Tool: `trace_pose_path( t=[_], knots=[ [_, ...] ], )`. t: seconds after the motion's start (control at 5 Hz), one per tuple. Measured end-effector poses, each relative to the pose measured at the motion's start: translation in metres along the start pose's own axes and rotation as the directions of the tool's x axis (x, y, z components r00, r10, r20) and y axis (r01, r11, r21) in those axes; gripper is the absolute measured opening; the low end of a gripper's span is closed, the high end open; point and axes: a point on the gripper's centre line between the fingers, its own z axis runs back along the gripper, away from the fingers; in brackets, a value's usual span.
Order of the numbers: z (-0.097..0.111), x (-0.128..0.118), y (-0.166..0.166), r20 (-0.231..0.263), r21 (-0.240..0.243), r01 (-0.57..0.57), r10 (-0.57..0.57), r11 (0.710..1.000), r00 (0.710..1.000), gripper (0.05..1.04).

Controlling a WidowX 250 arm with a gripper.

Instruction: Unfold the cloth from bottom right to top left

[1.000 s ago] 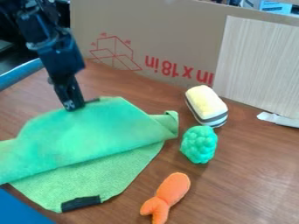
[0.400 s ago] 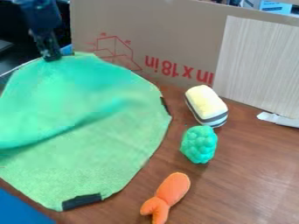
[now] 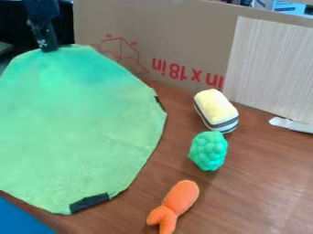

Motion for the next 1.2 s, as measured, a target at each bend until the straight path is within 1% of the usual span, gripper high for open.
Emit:
trace_pose_path(
  t=[0.2, 0.4, 0.6, 0.8, 1.0, 1.2],
  knots=[
    [-0.004, -0.006, 0.016, -0.043, -0.022, 0.058, -0.059, 0.998, 0.997, 0.051],
    [-0.015, -0.007, 0.026, -0.052, -0.083, 0.126, -0.131, 0.989, 0.99, 0.071],
    [-0.016, -0.007, 0.031, -0.055, -0.105, 0.154, -0.16, 0.983, 0.986, 0.212],
    [-0.016, -0.01, 0.032, -0.078, -0.105, 0.157, -0.165, 0.982, 0.983, 0.464],
    [-0.017, -0.011, 0.032, -0.083, -0.103, 0.151, -0.16, 0.983, 0.984, 0.776],
    [-0.019, -0.011, 0.03, -0.076, -0.108, 0.143, -0.152, 0.984, 0.985, 0.983]
  ],
)
